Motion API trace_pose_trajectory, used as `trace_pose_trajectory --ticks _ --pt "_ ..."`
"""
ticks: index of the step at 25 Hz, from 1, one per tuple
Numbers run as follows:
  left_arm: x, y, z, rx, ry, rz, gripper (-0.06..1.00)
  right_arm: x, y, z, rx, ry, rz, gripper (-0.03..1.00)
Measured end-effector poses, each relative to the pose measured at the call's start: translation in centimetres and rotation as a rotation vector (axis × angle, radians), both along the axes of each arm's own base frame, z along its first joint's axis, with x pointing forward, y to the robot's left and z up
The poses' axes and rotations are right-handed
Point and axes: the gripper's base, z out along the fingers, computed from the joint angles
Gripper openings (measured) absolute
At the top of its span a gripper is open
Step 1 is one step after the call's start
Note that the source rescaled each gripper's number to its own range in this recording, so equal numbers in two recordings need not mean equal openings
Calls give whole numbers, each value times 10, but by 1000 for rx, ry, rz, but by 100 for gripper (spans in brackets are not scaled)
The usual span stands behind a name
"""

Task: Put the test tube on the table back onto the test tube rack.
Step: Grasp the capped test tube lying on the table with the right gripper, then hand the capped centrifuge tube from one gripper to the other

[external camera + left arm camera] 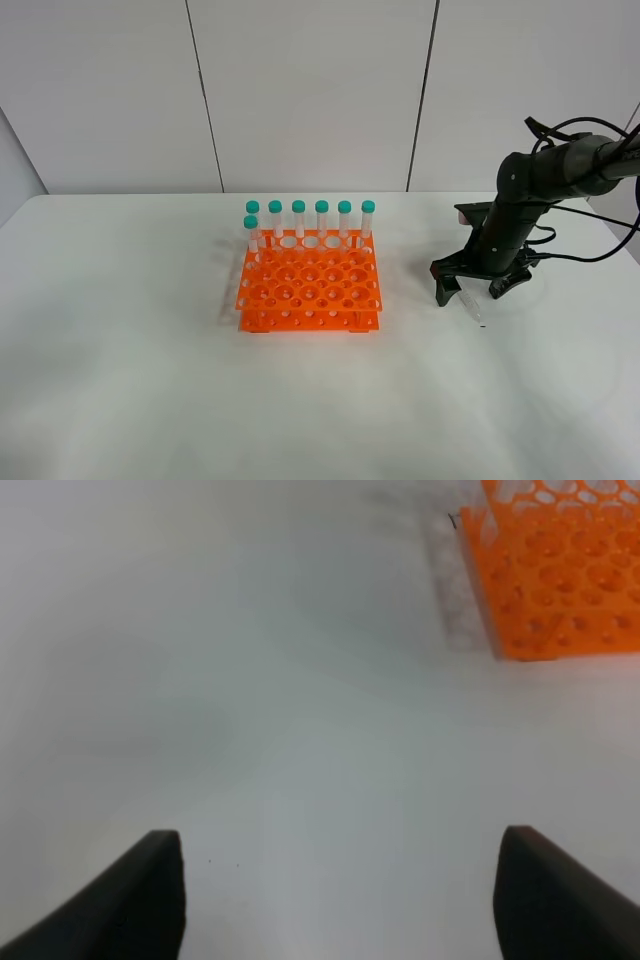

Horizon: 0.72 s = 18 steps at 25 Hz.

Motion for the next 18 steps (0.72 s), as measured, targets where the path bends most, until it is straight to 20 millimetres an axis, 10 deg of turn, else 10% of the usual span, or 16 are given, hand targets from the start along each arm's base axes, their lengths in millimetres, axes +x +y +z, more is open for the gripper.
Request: trace_pose_trajectory --ticks 4,6,9,18 --pt "0 0 0 0 0 0 88 -1 0 0 -1 9 1 83" --pt "0 0 0 0 0 0 88 -2 0 0 -2 18 2 61" --pt "0 0 0 0 0 0 88 -2 0 -1 -1 21 0 0" --pt "0 0 0 0 0 0 88 6 1 38 0 -7 15 0"
